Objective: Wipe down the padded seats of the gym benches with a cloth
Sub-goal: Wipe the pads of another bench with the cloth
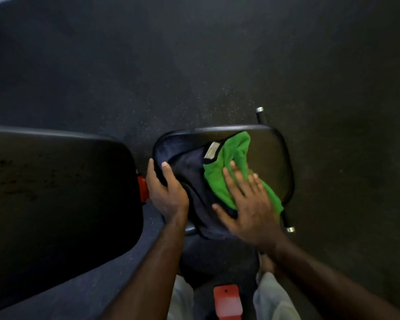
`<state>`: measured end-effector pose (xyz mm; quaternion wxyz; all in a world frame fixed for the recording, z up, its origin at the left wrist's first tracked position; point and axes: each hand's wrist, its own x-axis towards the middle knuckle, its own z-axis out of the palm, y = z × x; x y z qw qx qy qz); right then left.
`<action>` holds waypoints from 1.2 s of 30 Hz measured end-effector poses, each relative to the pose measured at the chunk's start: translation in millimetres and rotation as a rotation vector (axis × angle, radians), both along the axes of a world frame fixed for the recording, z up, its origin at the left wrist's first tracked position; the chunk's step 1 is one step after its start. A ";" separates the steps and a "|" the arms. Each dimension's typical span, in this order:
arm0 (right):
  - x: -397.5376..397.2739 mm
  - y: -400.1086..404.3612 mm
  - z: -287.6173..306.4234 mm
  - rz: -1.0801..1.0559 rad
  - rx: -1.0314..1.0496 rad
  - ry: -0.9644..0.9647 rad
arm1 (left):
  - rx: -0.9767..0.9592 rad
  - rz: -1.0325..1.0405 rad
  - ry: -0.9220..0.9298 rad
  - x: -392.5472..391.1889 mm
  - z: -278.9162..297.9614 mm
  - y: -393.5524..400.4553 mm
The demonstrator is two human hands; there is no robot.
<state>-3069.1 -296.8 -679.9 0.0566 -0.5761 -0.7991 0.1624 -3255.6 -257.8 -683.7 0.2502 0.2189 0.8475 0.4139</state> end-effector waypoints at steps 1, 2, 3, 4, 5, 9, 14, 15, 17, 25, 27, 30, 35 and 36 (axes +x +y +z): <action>0.0 6.0 -0.4 -0.076 0.001 -0.008 | 0.030 0.045 -0.090 -7.2 1.6 -3.2; -5.8 10.7 2.2 -0.199 -0.018 -0.005 | 0.051 0.081 -0.197 -13.6 1.2 -4.7; -19.5 13.3 5.5 -0.307 -0.042 -0.015 | 0.062 0.107 -0.296 -19.4 -0.4 -5.9; -40.5 8.8 7.0 -0.338 -0.060 -0.040 | 0.064 0.136 -0.369 -26.9 -4.1 -12.4; -59.2 3.4 7.5 -0.282 -0.054 -0.059 | 0.077 0.160 -0.419 -30.4 -6.1 -16.6; -79.3 13.1 -1.0 0.021 0.055 -0.010 | 0.057 0.151 -0.468 -38.8 -11.7 -30.3; -104.5 31.9 2.0 -0.147 0.008 0.047 | 0.032 0.088 -0.523 -49.4 -5.4 -27.1; -109.8 23.7 0.0 0.062 0.015 -0.002 | 0.024 0.095 -0.536 -49.4 -2.8 -27.8; -101.7 28.7 -0.7 0.488 0.035 -0.075 | 0.011 0.139 -0.554 -49.2 2.1 -27.9; -131.9 83.5 -7.2 0.104 0.088 -0.062 | -0.050 0.144 -0.621 -47.8 9.6 -35.9; -122.3 89.2 -3.7 0.648 0.087 -0.091 | -0.077 0.165 -0.608 -47.7 8.3 -35.0; -120.2 119.5 -9.0 0.561 0.086 -0.082 | -0.086 0.155 -0.592 -46.8 13.0 -36.3; -157.7 88.6 -8.3 0.083 0.049 -0.051 | -0.112 0.145 -0.606 -49.0 15.7 -38.6; -150.8 75.5 -8.1 0.317 0.040 -0.060 | -0.113 0.154 -0.608 -50.2 14.8 -38.3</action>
